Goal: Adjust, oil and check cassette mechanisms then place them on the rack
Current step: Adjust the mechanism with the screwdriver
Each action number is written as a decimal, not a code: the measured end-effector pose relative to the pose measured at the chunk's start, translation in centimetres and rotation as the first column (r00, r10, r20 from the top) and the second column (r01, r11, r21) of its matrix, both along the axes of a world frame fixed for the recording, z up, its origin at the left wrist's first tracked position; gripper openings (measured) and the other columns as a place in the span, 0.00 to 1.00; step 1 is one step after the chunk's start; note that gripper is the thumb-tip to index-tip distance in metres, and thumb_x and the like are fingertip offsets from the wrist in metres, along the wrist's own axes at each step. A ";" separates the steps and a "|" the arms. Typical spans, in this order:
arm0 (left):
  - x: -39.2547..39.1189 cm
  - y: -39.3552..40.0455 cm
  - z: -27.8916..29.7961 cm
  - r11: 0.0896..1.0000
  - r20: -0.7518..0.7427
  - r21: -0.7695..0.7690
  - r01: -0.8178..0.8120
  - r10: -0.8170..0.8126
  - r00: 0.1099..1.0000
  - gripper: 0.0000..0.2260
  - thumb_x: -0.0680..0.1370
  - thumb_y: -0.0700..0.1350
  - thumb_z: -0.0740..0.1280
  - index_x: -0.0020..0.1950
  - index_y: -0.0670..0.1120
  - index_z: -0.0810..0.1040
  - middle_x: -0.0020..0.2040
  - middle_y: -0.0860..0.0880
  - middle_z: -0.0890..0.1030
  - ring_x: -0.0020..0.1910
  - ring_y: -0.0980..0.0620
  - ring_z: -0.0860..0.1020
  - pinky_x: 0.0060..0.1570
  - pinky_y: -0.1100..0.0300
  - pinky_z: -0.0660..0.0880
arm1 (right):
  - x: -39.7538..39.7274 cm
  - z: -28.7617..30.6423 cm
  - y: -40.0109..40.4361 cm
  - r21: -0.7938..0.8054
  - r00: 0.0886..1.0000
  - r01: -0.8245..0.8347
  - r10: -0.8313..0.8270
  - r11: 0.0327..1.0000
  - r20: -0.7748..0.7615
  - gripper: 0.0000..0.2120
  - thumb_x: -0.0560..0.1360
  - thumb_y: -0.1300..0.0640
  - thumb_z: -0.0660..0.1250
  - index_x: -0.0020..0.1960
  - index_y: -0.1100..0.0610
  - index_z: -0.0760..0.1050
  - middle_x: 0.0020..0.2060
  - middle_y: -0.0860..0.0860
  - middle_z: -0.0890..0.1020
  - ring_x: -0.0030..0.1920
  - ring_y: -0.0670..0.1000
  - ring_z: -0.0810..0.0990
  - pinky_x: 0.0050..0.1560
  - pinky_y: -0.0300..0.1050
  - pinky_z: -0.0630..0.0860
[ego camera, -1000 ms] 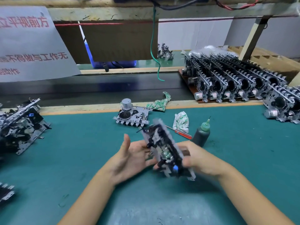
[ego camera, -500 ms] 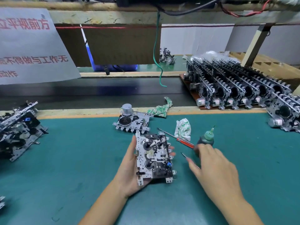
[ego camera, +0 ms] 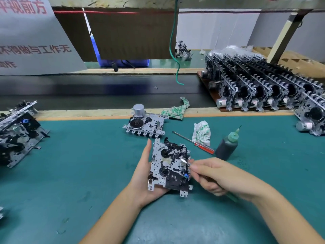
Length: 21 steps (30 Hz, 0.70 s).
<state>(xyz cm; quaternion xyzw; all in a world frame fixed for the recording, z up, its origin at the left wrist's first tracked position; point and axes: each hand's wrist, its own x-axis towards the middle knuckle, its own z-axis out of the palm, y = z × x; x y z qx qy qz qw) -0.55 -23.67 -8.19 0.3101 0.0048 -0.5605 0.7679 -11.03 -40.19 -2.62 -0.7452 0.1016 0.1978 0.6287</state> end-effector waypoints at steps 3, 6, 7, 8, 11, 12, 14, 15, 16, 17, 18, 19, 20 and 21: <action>0.0 -0.2 -0.4 0.999 0.014 0.036 0.022 -0.022 1.000 0.40 0.73 0.72 0.53 0.61 0.37 0.79 0.64 0.37 0.76 0.61 0.41 0.77 0.59 0.49 0.75 | 0.5 -0.6 0.1 -0.008 0.999 -0.015 0.014 1.000 -0.033 0.18 0.81 0.51 0.55 0.33 0.53 0.67 0.23 0.48 0.63 0.22 0.45 0.59 0.24 0.35 0.54; 0.1 -0.3 -0.6 0.999 0.012 0.042 0.013 -0.014 1.000 0.40 0.73 0.71 0.52 0.61 0.38 0.79 0.64 0.37 0.76 0.62 0.41 0.76 0.59 0.49 0.74 | 0.4 -1.0 0.2 -0.014 1.000 0.006 -0.006 1.000 -0.028 0.19 0.80 0.49 0.56 0.32 0.53 0.68 0.22 0.48 0.65 0.21 0.45 0.59 0.22 0.34 0.55; 0.1 -0.4 -0.6 0.999 0.015 0.047 0.007 -0.007 1.000 0.39 0.74 0.71 0.52 0.62 0.38 0.79 0.64 0.37 0.76 0.62 0.41 0.76 0.60 0.48 0.73 | 0.4 -1.0 0.2 -0.010 0.999 0.006 -0.006 1.000 -0.034 0.19 0.80 0.49 0.56 0.32 0.53 0.69 0.22 0.48 0.65 0.20 0.45 0.58 0.21 0.33 0.55; 0.1 -0.4 -0.6 0.999 0.022 0.052 0.000 -0.001 1.000 0.39 0.74 0.70 0.52 0.62 0.38 0.78 0.65 0.36 0.75 0.62 0.40 0.76 0.61 0.48 0.73 | 0.3 -0.9 0.1 -0.014 0.999 0.004 -0.005 1.000 -0.039 0.20 0.80 0.49 0.56 0.32 0.53 0.69 0.21 0.47 0.65 0.20 0.45 0.57 0.21 0.34 0.54; 0.0 -0.5 -0.4 0.998 0.032 0.065 -0.010 0.008 0.999 0.39 0.74 0.70 0.51 0.63 0.38 0.77 0.63 0.35 0.76 0.60 0.40 0.78 0.57 0.48 0.77 | 0.2 -0.8 0.1 -0.053 0.999 0.002 -0.005 0.999 -0.050 0.20 0.80 0.49 0.58 0.31 0.54 0.72 0.19 0.48 0.67 0.19 0.45 0.57 0.21 0.34 0.54; 0.0 -0.5 -0.4 0.998 0.035 0.069 -0.011 0.009 0.999 0.40 0.74 0.70 0.50 0.62 0.38 0.78 0.63 0.35 0.76 0.59 0.40 0.78 0.55 0.48 0.78 | 0.2 -0.8 0.1 -0.069 0.999 0.005 -0.008 0.998 -0.051 0.20 0.80 0.50 0.58 0.31 0.54 0.73 0.19 0.48 0.67 0.19 0.45 0.58 0.21 0.34 0.55; 0.0 -0.6 -0.5 0.997 0.042 0.075 -0.012 0.009 0.999 0.41 0.74 0.71 0.48 0.60 0.38 0.80 0.62 0.35 0.77 0.58 0.40 0.79 0.53 0.49 0.78 | 0.2 -0.9 0.1 -0.098 0.998 0.010 -0.016 0.995 -0.055 0.20 0.80 0.50 0.59 0.32 0.55 0.74 0.19 0.48 0.69 0.18 0.44 0.61 0.20 0.34 0.57; 0.0 -0.6 -0.5 0.997 0.042 0.077 -0.014 0.011 0.999 0.41 0.74 0.71 0.48 0.59 0.38 0.80 0.61 0.35 0.78 0.58 0.40 0.79 0.52 0.49 0.79 | 0.1 -0.9 0.2 -0.105 0.998 0.010 -0.016 0.994 -0.056 0.20 0.80 0.50 0.58 0.33 0.56 0.74 0.19 0.48 0.69 0.18 0.44 0.62 0.20 0.34 0.58; -0.1 -0.6 -0.5 0.997 0.044 0.080 -0.017 0.014 0.999 0.42 0.74 0.72 0.47 0.58 0.38 0.81 0.61 0.35 0.78 0.57 0.40 0.79 0.52 0.50 0.79 | 0.2 -1.0 0.2 -0.105 0.998 0.010 -0.016 0.994 -0.055 0.20 0.80 0.50 0.58 0.33 0.56 0.75 0.18 0.48 0.69 0.18 0.44 0.63 0.20 0.34 0.59; -0.1 -0.6 -0.4 0.996 0.049 0.085 -0.020 0.015 0.999 0.42 0.74 0.72 0.47 0.58 0.38 0.81 0.61 0.35 0.78 0.57 0.40 0.79 0.52 0.50 0.79 | 0.2 -1.0 0.2 -0.101 0.999 0.010 -0.015 0.995 -0.052 0.20 0.80 0.50 0.58 0.33 0.56 0.75 0.18 0.48 0.69 0.18 0.44 0.63 0.20 0.34 0.59; -0.1 -0.6 -0.4 0.996 0.055 0.092 -0.021 0.016 0.998 0.41 0.74 0.72 0.48 0.58 0.38 0.81 0.61 0.35 0.78 0.58 0.40 0.79 0.52 0.50 0.78 | 0.2 -1.0 0.3 -0.099 0.999 0.011 -0.016 0.995 -0.049 0.20 0.80 0.50 0.57 0.33 0.56 0.74 0.18 0.48 0.69 0.18 0.44 0.63 0.21 0.35 0.59; -0.2 -0.6 -0.3 0.995 0.062 0.099 -0.022 0.016 0.998 0.41 0.73 0.72 0.48 0.58 0.38 0.81 0.61 0.35 0.78 0.58 0.40 0.79 0.53 0.50 0.78 | 0.2 -1.1 0.3 -0.097 0.999 0.014 -0.019 0.995 -0.045 0.21 0.81 0.50 0.57 0.33 0.57 0.74 0.18 0.48 0.69 0.18 0.44 0.62 0.21 0.35 0.58; -0.2 -0.6 -0.2 0.994 0.068 0.106 -0.022 0.015 0.998 0.41 0.73 0.72 0.49 0.59 0.38 0.81 0.61 0.35 0.78 0.58 0.40 0.79 0.54 0.50 0.77 | 0.2 -1.1 0.3 -0.097 0.999 0.016 -0.020 0.995 -0.040 0.22 0.81 0.50 0.56 0.32 0.57 0.74 0.18 0.48 0.68 0.18 0.45 0.60 0.21 0.36 0.57; -0.2 -0.6 -0.2 0.993 0.074 0.113 -0.024 0.016 0.997 0.41 0.74 0.71 0.49 0.59 0.38 0.80 0.61 0.35 0.78 0.58 0.40 0.79 0.55 0.50 0.76 | 0.2 -1.1 0.3 -0.100 0.999 0.015 -0.018 0.995 -0.032 0.22 0.81 0.50 0.56 0.31 0.57 0.73 0.18 0.48 0.67 0.18 0.45 0.59 0.22 0.36 0.57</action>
